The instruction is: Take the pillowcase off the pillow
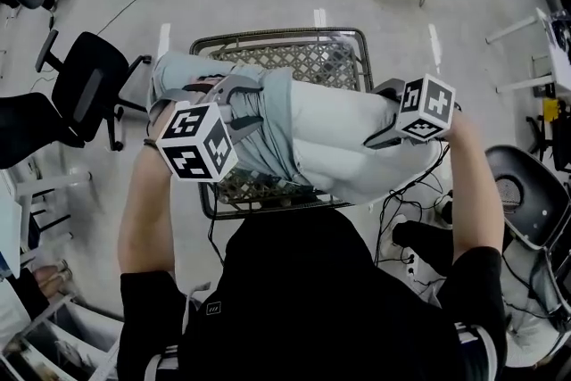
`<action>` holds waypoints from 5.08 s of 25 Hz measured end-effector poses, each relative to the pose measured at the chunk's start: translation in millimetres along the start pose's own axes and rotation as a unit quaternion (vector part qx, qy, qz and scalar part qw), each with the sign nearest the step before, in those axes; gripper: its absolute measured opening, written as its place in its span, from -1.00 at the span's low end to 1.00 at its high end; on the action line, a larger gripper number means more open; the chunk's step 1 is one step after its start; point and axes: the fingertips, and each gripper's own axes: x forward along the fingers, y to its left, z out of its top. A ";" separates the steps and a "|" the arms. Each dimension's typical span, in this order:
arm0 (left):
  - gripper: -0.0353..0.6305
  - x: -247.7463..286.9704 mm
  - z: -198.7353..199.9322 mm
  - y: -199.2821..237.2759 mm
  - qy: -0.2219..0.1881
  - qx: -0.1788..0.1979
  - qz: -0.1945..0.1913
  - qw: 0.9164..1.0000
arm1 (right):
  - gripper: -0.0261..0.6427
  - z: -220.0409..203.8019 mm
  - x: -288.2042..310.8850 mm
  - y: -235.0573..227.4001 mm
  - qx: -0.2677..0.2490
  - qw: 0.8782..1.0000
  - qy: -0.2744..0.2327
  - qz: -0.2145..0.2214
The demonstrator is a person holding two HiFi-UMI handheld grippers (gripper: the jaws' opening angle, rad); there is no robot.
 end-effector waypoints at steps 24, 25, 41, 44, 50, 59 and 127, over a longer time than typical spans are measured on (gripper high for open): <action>-0.36 151.3 -49.0 81.7 0.008 -0.044 0.037 0.998 | 0.55 -41.8 123.9 -65.3 -0.020 0.964 -0.022 -0.264; -0.36 161.7 -59.4 64.4 0.013 -0.052 0.020 0.998 | 0.54 -43.3 137.4 -61.3 -0.014 0.966 -0.026 -0.256; -0.17 161.2 -81.8 -101.1 -0.033 -0.074 -0.015 0.997 | 0.55 -57.7 220.5 10.3 0.024 0.933 0.029 -0.357; -0.18 162.7 -87.1 -109.8 -0.035 -0.094 -0.015 0.995 | 0.59 -59.9 214.4 -0.5 0.037 0.916 0.044 -0.397; -0.18 173.2 -90.3 -107.2 -0.025 -0.097 0.000 0.995 | 0.76 -96.8 228.1 -21.5 0.027 0.900 0.117 -0.418; -0.18 183.8 -89.0 -101.8 -0.041 -0.116 0.013 0.992 | 0.89 -104.7 246.1 -46.1 0.002 0.876 0.179 -0.449; -0.53 -19.3 3.7 -65.5 0.028 -0.063 -0.020 0.997 | -0.03 -82.2 -24.6 38.3 0.021 0.997 0.079 0.005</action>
